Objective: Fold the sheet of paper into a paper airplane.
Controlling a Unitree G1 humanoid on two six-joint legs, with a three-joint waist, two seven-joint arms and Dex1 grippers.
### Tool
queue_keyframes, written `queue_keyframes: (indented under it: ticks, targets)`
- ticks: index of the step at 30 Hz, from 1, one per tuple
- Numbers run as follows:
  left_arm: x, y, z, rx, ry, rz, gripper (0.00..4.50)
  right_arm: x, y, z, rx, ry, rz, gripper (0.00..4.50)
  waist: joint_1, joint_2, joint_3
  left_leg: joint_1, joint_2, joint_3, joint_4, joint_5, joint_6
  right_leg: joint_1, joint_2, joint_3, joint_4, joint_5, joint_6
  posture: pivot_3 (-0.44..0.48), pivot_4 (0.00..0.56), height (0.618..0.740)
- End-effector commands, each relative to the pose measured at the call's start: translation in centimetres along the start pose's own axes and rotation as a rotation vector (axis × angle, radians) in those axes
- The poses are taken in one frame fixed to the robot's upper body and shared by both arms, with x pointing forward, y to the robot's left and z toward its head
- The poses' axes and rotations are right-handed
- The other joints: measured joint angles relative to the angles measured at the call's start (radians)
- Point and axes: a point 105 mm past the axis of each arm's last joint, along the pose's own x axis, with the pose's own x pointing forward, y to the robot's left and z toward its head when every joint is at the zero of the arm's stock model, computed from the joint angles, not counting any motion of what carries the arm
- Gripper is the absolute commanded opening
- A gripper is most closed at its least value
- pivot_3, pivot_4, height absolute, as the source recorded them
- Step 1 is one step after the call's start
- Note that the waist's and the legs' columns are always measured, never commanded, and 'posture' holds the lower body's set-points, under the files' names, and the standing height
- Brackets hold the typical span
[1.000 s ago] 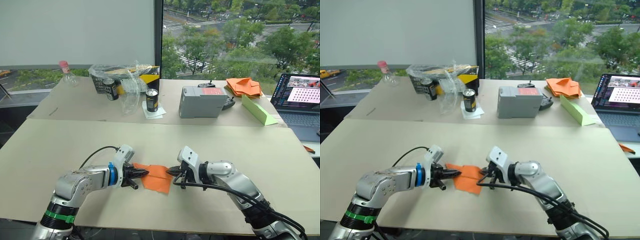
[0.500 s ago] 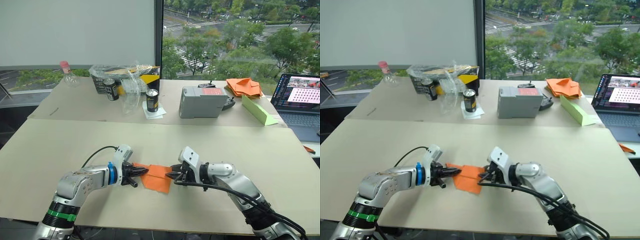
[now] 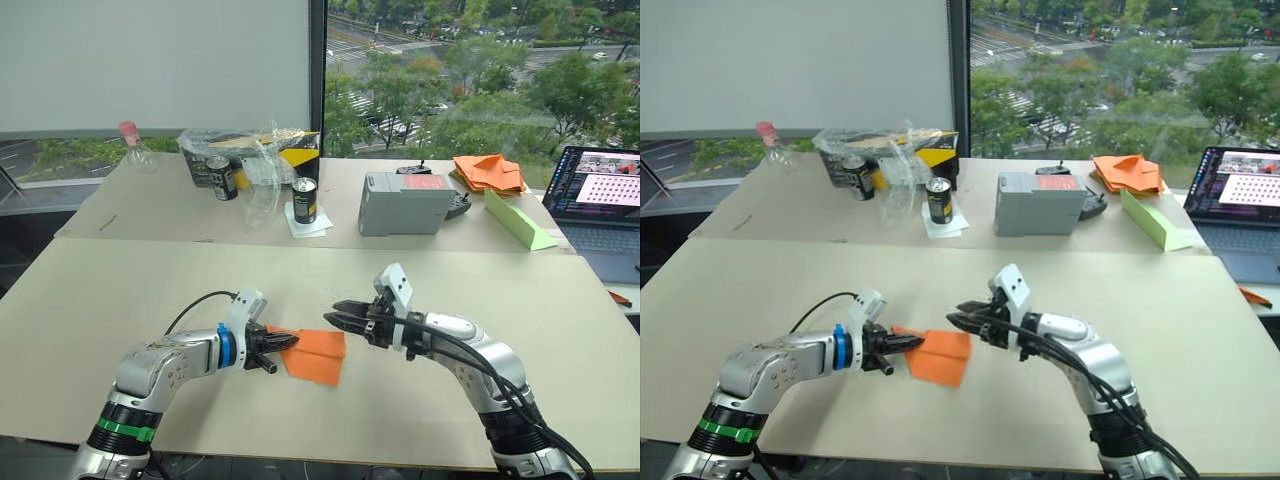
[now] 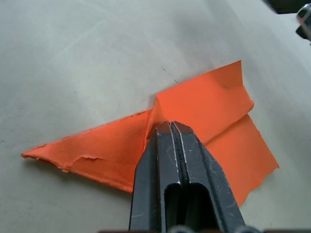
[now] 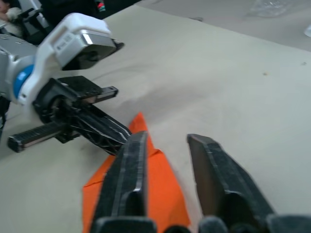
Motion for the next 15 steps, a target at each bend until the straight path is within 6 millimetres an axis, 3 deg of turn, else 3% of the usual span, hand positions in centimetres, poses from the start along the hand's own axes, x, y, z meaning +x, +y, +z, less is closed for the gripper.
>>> queue_keyframes:
  ticks: [1, 9, 15]
  targets:
    - [0.1, 1.3, -1.9, -0.035, 0.075, 0.071, 0.0, 0.3, 0.9, 0.0, -0.05, 0.014, 0.039, 0.1, 0.0, 0.0, 0.0, 0.0, 0.0, 0.0, 0.0, 0.0, 0.0, 0.0, 0.0, 0.0, 0.0, 0.0, 0.0, 0.0, 0.15, 0.74]
    - [0.1, 1.1, -1.7, -0.033, 0.071, 0.07, 0.0, 1.7, 1.2, -2.9, -0.182, 0.159, 0.043, 0.04, -0.001, 0.0, 0.0, 0.0, 0.0, 0.0, 0.0, 0.0, 0.0, 0.0, 0.0, 0.0, 0.0, 0.0, 0.0, 0.0, 0.15, 0.74]
    - [0.0, 1.2, -1.6, -0.033, 0.068, 0.073, 0.0, 2.5, 1.6, -3.8, -0.196, 0.19, 0.07, 0.04, -0.001, 0.0, 0.0, 0.0, 0.0, 0.0, 0.0, 0.0, 0.0, 0.0, 0.0, 0.0, 0.0, 0.0, 0.0, 0.0, 0.15, 0.74]
